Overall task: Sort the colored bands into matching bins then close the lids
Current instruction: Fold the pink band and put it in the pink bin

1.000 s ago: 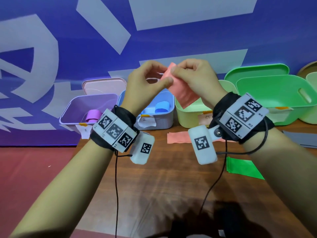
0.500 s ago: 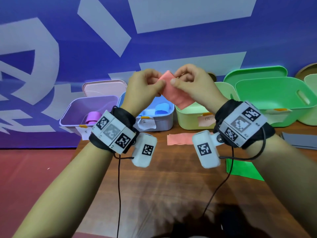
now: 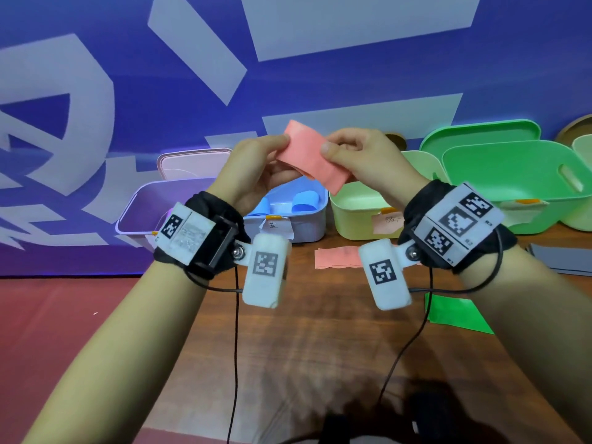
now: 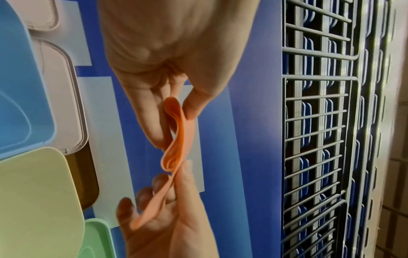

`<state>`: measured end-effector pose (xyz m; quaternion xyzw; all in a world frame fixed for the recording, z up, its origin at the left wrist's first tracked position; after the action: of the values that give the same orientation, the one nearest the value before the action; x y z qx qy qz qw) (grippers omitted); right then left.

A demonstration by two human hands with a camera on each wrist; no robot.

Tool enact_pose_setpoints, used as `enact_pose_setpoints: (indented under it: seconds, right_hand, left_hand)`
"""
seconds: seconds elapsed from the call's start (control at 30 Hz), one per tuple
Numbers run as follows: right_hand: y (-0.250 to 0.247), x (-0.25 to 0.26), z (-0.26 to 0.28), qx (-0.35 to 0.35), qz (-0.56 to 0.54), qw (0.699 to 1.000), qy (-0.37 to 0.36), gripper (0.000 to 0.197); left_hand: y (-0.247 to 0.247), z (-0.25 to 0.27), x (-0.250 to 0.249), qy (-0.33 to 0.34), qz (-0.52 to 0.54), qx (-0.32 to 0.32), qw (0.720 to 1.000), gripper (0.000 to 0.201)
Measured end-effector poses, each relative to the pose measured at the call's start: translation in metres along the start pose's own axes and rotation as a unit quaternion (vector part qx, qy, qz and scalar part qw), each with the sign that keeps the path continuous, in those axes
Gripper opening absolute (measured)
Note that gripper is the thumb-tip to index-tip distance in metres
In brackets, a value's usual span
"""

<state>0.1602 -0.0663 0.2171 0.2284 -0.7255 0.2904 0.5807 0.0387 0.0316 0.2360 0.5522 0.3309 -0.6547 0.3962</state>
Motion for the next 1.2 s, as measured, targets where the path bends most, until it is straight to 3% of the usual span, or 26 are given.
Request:
enact_pose_setpoints:
  seconds: [0.07,0.13,0.3,0.4,0.57,0.67,0.8,0.97,1.07,1.2]
  right_hand:
    - [-0.001,0.0,-0.001,-0.01,0.001,1.0,0.002,0.004]
    - [-0.002,-0.002,-0.003,-0.024,0.005,1.0,0.005,0.014]
    - [-0.001,-0.005,-0.005,-0.034,0.009,0.999,0.01,0.018]
    - [-0.003,-0.006,-0.002,-0.032,0.021,0.999,0.015,0.009]
    - [-0.014,-0.008,0.001,-0.133,0.097,0.986,0.002,0.019]
    - [-0.008,-0.006,0.007,-0.085,0.073,0.992,0.051,0.018]
    - [0.003,-0.005,0.011,-0.066,-0.011,0.991,0.117,0.019]
    - [0.006,-0.009,0.011,-0.134,-0.106,0.974,0.149,0.009]
    - [0.004,-0.013,0.008,-0.168,-0.085,0.974,0.126,0.014]
    - [-0.005,-0.024,-0.003,-0.195,-0.024,0.975,0.098,0.021]
  left_hand:
    - [0.001,0.0,0.001,-0.01,-0.001,0.005,1.0,0.02]
    - [0.001,0.0,0.002,-0.007,-0.026,-0.002,1.0,0.02]
    - [0.004,0.001,0.004,0.058,-0.112,-0.004,0.992,0.017]
    - [0.005,-0.003,0.006,0.082,-0.127,-0.028,0.988,0.016]
    - [0.004,-0.008,0.004,0.096,-0.113,-0.089,0.985,0.013]
    - [0.005,-0.009,0.005,0.107,-0.105,-0.092,0.984,0.014]
    - [0.008,-0.013,0.012,0.084,-0.075,-0.036,0.993,0.013]
    - [0.016,-0.023,0.025,0.045,-0.05,0.011,0.998,0.012]
    - [0.024,-0.033,0.035,0.013,-0.06,0.026,0.998,0.013]
    - [0.034,-0.044,0.044,-0.071,-0.046,0.107,0.991,0.012]
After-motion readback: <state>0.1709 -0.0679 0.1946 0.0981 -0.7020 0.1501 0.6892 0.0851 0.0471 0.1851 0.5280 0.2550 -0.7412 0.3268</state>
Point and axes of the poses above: each hand's wrist, its own z-axis away from the middle knuckle, its own y-axis out of the palm, x = y × z, the point moved 2 cm from there along -z, towards the middle knuckle, and after that the axes turned 15 degrees about -x, right-handed, at the moved point
